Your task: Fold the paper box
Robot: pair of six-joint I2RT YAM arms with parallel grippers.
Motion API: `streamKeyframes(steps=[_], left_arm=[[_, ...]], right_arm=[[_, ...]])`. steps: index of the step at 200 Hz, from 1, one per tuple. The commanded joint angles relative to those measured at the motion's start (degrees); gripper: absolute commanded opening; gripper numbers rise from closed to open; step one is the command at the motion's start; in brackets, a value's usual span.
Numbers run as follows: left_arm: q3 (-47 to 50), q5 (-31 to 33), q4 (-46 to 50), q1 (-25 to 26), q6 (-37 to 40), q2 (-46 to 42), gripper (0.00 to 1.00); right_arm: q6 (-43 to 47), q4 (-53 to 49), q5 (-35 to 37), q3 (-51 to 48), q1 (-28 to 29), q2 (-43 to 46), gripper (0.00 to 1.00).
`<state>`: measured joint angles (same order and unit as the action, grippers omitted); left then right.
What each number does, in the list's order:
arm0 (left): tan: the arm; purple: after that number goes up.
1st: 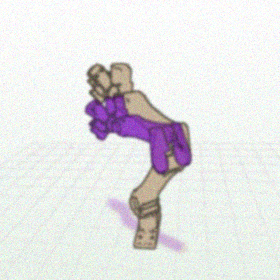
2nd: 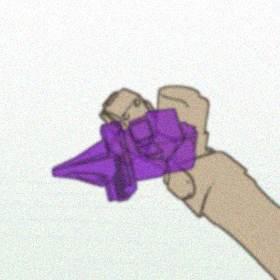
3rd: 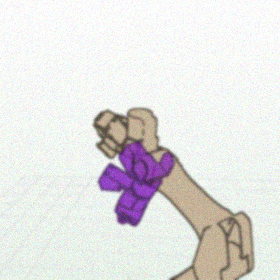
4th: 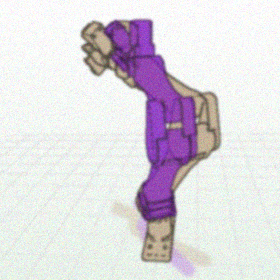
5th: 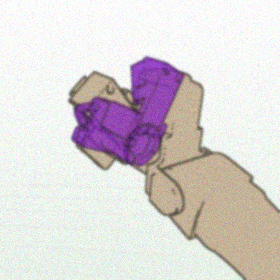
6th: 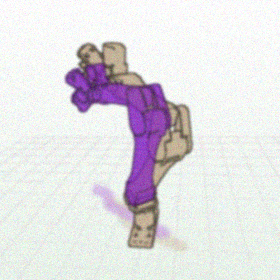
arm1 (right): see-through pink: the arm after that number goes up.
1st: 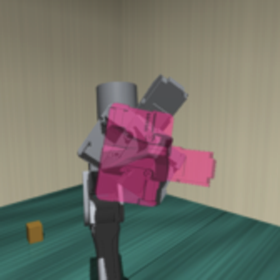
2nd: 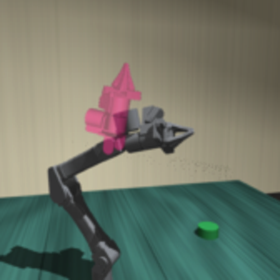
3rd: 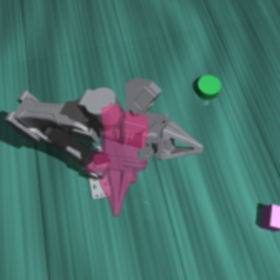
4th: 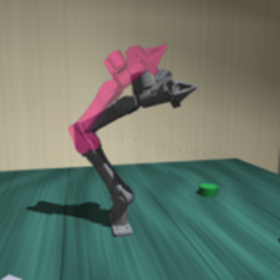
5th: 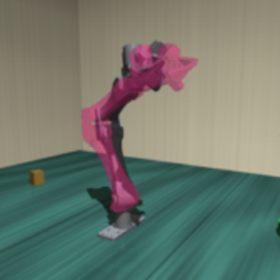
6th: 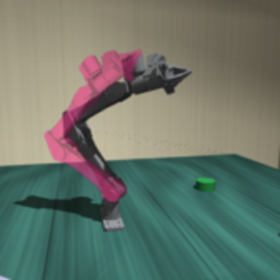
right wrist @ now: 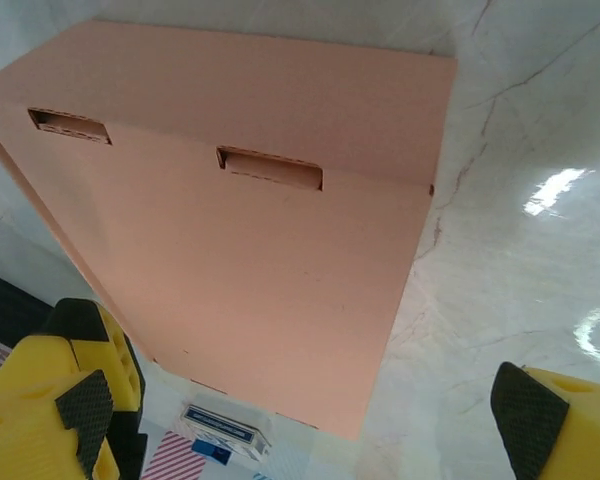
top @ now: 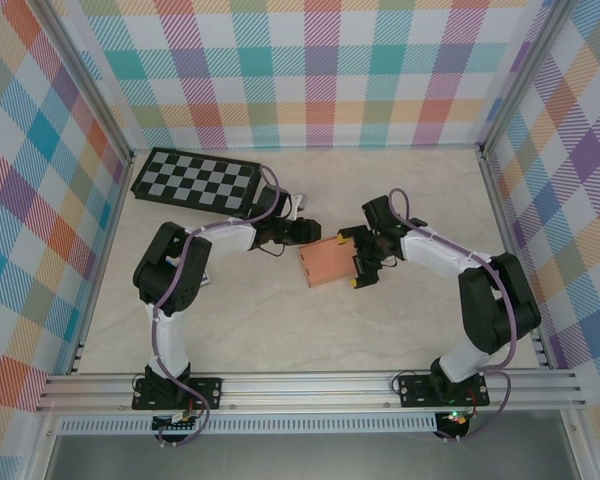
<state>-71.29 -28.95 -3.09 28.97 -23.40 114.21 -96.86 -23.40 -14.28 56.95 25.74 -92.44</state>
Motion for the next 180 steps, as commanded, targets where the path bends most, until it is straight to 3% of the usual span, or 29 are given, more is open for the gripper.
streamKeyframes(steps=[1, 142, 180], left_arm=[[0.5, -1.8, -0.5, -0.4, -2.9, 0.8, 0.42], [2.1, -9.0, -6.4, -0.4, -14.0, 2.0, 0.41], [3.2, -8.4, -5.4, -0.4, -14.2, -0.8, 0.41]], right_arm=[[-3.6, 5.6, 1.2, -1.5, 0.3, -1.7, 1.0], [2.0, 15.8, 2.7, -0.4, 0.6, -8.2, 1.0], [4.5, 23.4, 2.8, -1.8, 0.6, -8.2, 1.0]])
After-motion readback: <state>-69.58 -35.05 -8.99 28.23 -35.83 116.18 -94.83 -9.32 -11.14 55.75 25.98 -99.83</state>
